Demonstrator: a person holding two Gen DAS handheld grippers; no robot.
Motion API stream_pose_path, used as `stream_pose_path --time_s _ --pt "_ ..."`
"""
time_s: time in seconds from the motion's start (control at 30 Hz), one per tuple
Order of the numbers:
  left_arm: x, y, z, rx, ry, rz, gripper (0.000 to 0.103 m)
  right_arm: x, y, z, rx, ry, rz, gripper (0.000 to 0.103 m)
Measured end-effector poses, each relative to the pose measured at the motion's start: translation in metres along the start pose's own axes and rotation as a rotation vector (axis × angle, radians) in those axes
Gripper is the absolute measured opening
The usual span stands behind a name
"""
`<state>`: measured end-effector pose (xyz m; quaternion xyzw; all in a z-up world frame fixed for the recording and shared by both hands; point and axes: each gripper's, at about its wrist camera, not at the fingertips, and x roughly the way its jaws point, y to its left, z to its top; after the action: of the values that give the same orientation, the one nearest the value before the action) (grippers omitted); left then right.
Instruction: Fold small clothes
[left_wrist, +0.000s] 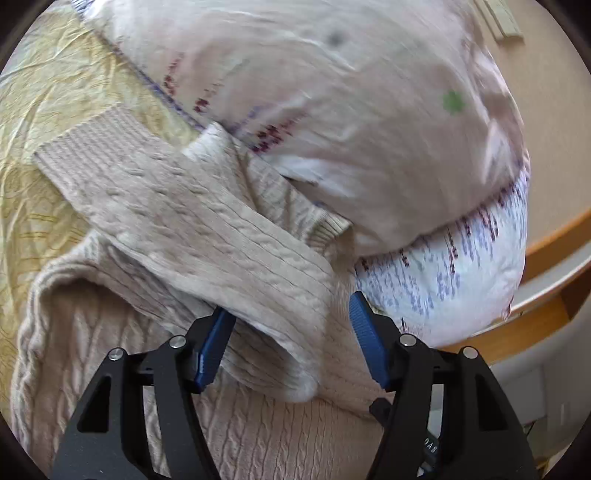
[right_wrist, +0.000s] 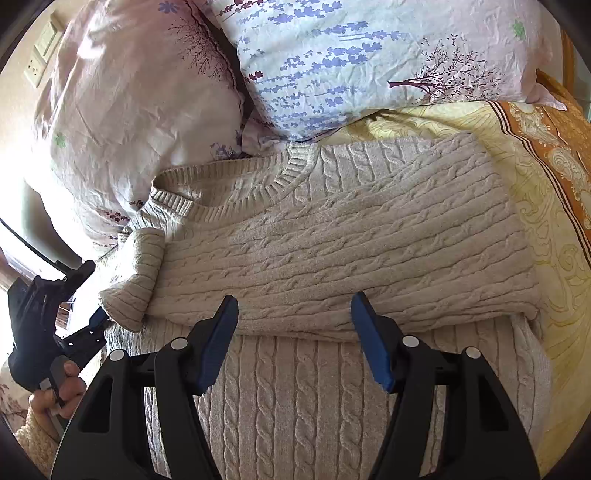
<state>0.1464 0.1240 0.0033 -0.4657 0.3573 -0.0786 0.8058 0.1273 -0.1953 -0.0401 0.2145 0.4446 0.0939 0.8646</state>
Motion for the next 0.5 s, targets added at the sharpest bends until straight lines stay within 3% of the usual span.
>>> stream_pose_path --time_s 0.13,0.27,0.33,0.5 --pt "-0.013 0.044 0.026 -0.233 -0.051 -0.027 0.048 0.001 0.001 0.000 -0.006 0.002 0.001 0.065" --pt "-0.020 0.071 0.039 -0.360 -0.100 -0.051 0.031 0.001 0.001 0.001 -0.005 0.002 0.002 0.065" --pt "-0.020 0.072 0.042 -0.387 -0.114 -0.075 0.009 0.000 0.001 0.000 -0.001 -0.001 0.002 0.065" --pt "0.000 0.025 0.035 -0.263 -0.043 -0.199 0.007 -0.005 -0.005 -0.003 0.018 -0.014 -0.003 0.065"
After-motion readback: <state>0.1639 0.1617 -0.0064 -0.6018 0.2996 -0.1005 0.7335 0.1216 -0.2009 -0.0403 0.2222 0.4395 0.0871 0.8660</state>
